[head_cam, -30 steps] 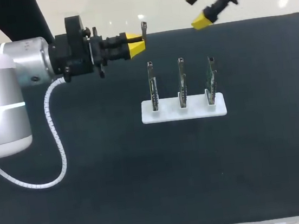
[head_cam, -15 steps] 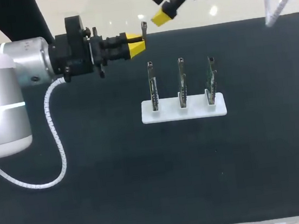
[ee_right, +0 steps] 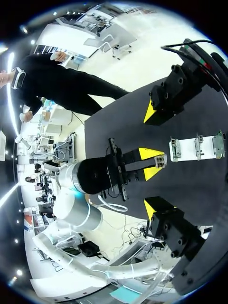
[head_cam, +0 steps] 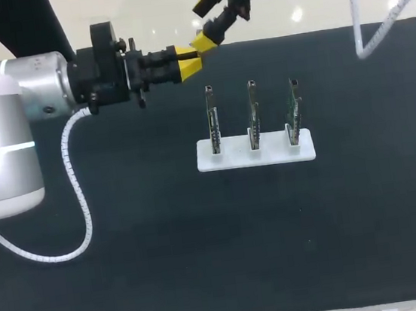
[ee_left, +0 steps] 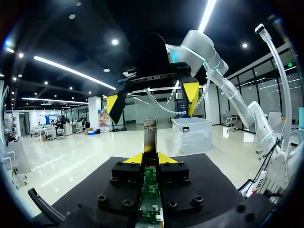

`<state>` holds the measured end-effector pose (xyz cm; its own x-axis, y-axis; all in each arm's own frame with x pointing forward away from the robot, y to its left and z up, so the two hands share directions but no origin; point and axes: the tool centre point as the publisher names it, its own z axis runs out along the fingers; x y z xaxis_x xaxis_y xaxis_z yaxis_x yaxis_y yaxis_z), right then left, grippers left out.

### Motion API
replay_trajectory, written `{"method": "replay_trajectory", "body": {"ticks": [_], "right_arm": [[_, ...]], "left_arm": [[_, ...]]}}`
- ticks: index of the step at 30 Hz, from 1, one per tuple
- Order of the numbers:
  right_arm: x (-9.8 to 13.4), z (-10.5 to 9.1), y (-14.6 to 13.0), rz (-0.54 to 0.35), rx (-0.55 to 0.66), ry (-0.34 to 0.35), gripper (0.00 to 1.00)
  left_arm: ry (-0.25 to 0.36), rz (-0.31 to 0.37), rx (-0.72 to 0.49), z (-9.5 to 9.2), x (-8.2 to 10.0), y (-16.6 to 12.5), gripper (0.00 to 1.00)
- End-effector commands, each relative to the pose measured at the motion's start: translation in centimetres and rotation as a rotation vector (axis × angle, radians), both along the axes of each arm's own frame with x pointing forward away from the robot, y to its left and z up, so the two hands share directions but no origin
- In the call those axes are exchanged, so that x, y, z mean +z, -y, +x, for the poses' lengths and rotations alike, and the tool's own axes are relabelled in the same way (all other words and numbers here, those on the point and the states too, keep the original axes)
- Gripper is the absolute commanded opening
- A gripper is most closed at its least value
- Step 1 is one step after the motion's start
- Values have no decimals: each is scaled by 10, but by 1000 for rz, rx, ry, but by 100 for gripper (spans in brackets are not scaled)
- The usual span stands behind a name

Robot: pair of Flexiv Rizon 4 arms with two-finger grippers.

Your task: Pick up the optical module with the left hand, and insert it into the network port with the right hand.

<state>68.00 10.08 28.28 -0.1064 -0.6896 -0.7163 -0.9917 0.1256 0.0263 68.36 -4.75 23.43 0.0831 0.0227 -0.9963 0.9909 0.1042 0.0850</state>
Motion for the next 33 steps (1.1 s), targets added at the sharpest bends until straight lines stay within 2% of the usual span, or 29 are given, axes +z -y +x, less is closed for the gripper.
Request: {"method": "replay_trajectory", "body": {"ticks": [1,5,8,13,15,19,22,26,27,33], "right_arm": [[-5,-10,5,12,-12,33,95],[-6,-12,5,12,-3,44,90],[-7,-10,4,20,8,45,91],[-6,-9,0,18,11,51,82],[-6,-7,-1,17,12,53,73],[-7,-1,-3,12,20,58,81],[-7,2,-5,6,16,63,79],[-8,4,-7,5,15,67,59],[-9,4,-8,6,16,67,49],[-9,5,-8,10,18,68,48]], "left_arm": [[3,-4,6,-1,-1,0,0],[3,-4,6,-1,-1,0,0],[3,-4,6,-1,-1,0,0],[3,-4,6,-1,-1,0,0],[3,-4,6,-1,-1,0,0],[3,-4,6,-1,-1,0,0],[3,-4,6,-1,-1,0,0],[3,-4,6,-1,-1,0,0],[3,-4,6,-1,-1,0,0],[3,-4,6,-1,-1,0,0]]}}
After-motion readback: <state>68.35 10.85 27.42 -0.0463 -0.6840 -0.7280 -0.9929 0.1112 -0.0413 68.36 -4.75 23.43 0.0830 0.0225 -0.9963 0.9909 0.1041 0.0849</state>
